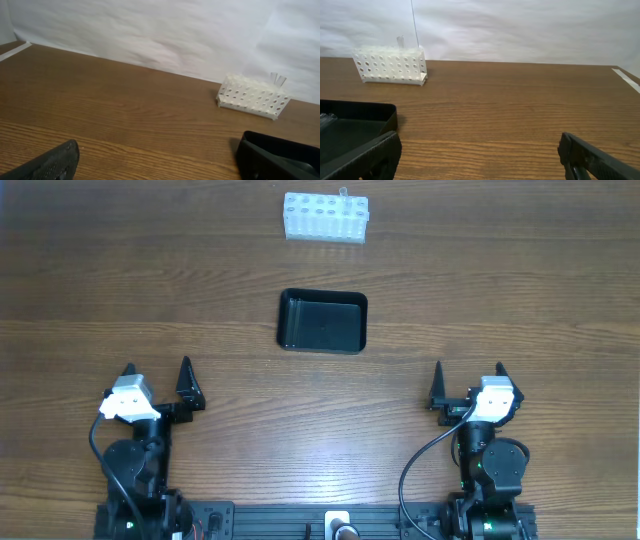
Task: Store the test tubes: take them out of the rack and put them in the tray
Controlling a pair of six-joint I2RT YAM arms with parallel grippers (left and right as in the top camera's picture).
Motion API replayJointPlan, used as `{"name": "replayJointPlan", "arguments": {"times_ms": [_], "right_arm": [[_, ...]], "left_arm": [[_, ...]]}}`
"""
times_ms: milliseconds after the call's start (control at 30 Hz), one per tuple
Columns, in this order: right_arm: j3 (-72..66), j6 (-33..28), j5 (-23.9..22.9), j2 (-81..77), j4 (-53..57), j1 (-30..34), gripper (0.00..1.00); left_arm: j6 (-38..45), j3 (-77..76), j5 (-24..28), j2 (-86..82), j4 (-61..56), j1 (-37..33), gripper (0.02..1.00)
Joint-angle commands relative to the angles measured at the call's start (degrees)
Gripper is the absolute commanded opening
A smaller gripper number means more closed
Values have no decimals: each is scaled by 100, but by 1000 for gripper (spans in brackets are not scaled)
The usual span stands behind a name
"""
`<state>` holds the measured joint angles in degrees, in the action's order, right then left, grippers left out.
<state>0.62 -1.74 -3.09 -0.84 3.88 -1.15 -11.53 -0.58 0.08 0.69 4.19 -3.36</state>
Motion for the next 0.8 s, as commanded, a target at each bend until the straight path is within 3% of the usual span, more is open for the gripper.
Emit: {"name": "replayJointPlan", "arguments": {"times_ms": [33,200,333,400,633,800], "right_arm": [[-31,20,26,57,24,46,991],[-31,-46,-142,57,-9,48,991],[177,-44,566,57,-125,31,991],[492,-44,603,57,125,31,993],[2070,-11,-208,-168,1753,33,991],[3366,376,-645,-1008,2739,33,991]], "left_arm": [[85,26,98,-35,20,-26,998],[85,26,98,-35,20,-26,998],[85,26,98,-35,20,-26,998],[85,26,98,-35,20,-26,998],[85,26,98,-35,20,-26,996],[85,24,98,-35,20,-26,996]]}}
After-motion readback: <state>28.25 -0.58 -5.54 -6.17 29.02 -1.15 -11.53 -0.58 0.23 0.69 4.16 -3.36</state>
